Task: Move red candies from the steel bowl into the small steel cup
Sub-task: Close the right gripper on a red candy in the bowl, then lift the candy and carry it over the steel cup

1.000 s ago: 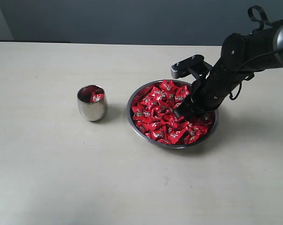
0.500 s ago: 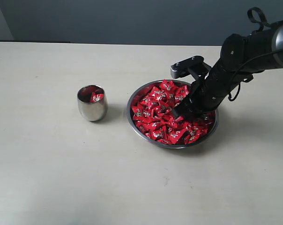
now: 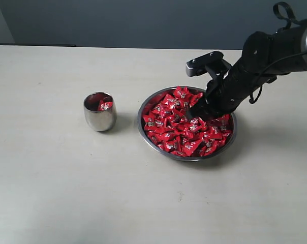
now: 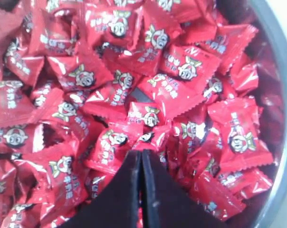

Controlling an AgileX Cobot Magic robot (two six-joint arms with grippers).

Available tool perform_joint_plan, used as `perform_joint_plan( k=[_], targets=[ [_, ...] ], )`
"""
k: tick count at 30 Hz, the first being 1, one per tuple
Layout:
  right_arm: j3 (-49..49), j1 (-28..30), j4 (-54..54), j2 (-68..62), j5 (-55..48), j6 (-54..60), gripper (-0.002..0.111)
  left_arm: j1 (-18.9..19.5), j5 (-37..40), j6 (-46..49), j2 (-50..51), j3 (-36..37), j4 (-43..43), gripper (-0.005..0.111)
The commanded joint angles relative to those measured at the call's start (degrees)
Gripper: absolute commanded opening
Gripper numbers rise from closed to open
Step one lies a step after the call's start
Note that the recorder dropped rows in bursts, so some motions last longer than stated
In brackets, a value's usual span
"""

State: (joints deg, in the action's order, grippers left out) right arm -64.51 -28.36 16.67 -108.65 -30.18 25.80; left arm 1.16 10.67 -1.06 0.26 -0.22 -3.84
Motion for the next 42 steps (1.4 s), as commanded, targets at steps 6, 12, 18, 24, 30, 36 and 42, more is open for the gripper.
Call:
perform_joint_plan(
  k=[6,12,18,24,30,36,42],
  targets=[
    [0.2,0.2,3.0,5.9,2.7,1.1,-0.001,-0.2,-0.3,-0.1,-0.3,0.2,-0.1,0.0],
    [0.2,-1.1,14.9,6.5,2.9,12.7,-0.001,-0.2,-0.3,-0.1,-0.3,0.2,-0.1,0.0],
    [0.2,-2.6,37.6,6.2,1.1,35.3,-0.001,-0.2,-0.3,-0.1,-0.3,0.2,-0.1,0.0],
    [-1.7,-3.1,61.0,2.8,-11.8,56.0,-0.001,-0.2,-0.3,-0.1,-0.3,0.2,-0.1,0.0],
    [-10.5,-5.9,64.3,-3.5,-15.5,55.1,-0.001,-0.2,-0.3,-0.1,-0.3,0.2,-0.1,0.0],
    [-25.1,-12.3,43.9,-13.2,-7.5,33.9,-0.001,-0.2,-0.3,-0.1,-0.3,0.2,-0.1,0.0],
    [-31.8,-12.9,35.9,-18.8,-6.4,24.9,-0.001,-0.2,-0.3,-0.1,-0.3,0.2,-0.1,0.0]
  ],
)
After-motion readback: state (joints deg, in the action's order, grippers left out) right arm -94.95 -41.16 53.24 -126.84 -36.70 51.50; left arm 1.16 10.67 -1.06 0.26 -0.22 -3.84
